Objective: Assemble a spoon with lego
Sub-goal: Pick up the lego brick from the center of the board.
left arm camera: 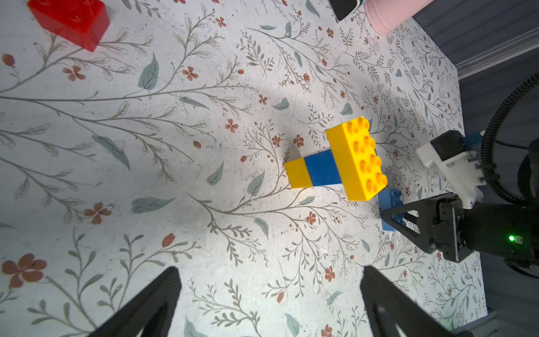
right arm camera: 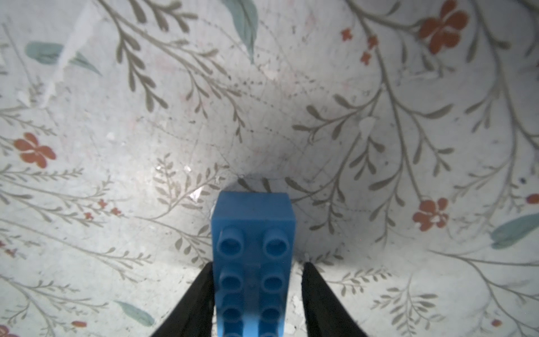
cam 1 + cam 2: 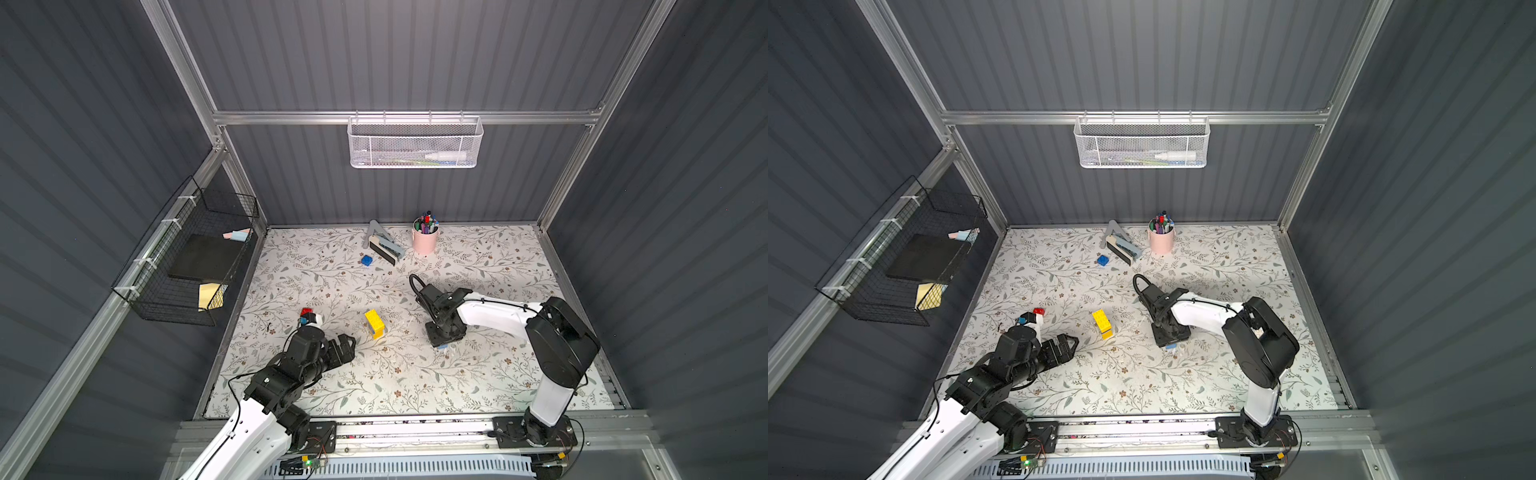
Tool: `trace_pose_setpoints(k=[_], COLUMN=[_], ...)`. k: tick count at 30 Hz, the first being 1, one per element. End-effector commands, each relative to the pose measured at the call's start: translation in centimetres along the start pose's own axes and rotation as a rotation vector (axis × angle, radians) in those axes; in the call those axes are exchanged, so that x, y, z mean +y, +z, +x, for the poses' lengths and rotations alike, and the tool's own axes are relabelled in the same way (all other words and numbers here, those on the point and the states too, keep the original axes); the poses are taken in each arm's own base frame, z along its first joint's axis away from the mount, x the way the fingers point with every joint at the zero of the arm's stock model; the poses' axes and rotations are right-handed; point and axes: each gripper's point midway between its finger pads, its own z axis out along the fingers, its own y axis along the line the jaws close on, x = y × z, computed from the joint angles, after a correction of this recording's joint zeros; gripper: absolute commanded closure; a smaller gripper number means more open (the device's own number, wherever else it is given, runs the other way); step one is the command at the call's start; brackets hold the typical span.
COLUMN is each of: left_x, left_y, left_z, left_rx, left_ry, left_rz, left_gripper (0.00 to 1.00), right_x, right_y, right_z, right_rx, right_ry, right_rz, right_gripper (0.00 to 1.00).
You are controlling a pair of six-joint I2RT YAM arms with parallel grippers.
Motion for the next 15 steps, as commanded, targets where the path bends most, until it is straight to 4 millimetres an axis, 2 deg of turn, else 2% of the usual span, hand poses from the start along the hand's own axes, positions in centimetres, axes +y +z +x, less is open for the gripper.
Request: trace_pose_setpoints(k=[1,3,5,9,12,15], left_x=[-0.3,-0.3,-0.3,-0.3,-0.4,-0.2], left_y=[-0.2,-0.2,-0.2,-0.2,-0.1,0.1], left_z=[-0.3,-0.3,-0.3,-0.3,-0.4,-0.1], left_rx=[-0.007,-0.006,-0.007,-0.008,-0.009,-0.002], left_ry=[0.02,0.021,0.019,0.022,0.022,0.022], left_rz=[0.01,0.011,0.01,0.01,0.011,0.009], left_gripper=[0.01,0.01,0.01,0.01,0.01,0.01], right_x=[-0.3,-0.3,-0.3,-0.1,0.8,3.3], right_y=[-0.2,0.0,0.0,-0.6,-2.3,-5.3], right_z=[-0.2,-0.1,-0.1,-0.1,-0.1,-0.6], right_rx=[0.009,0.016,0.019,0.017,-0.01,-0.091], right_ry=[-0.004,-0.004,-0.005,-0.008,-0.032,-0.101], right_rz=[0.016,0.017,0.015,-0.001,-0.024,-0.063], right_gripper=[0.55,0.6,0.7,0.79,0.81,0.83])
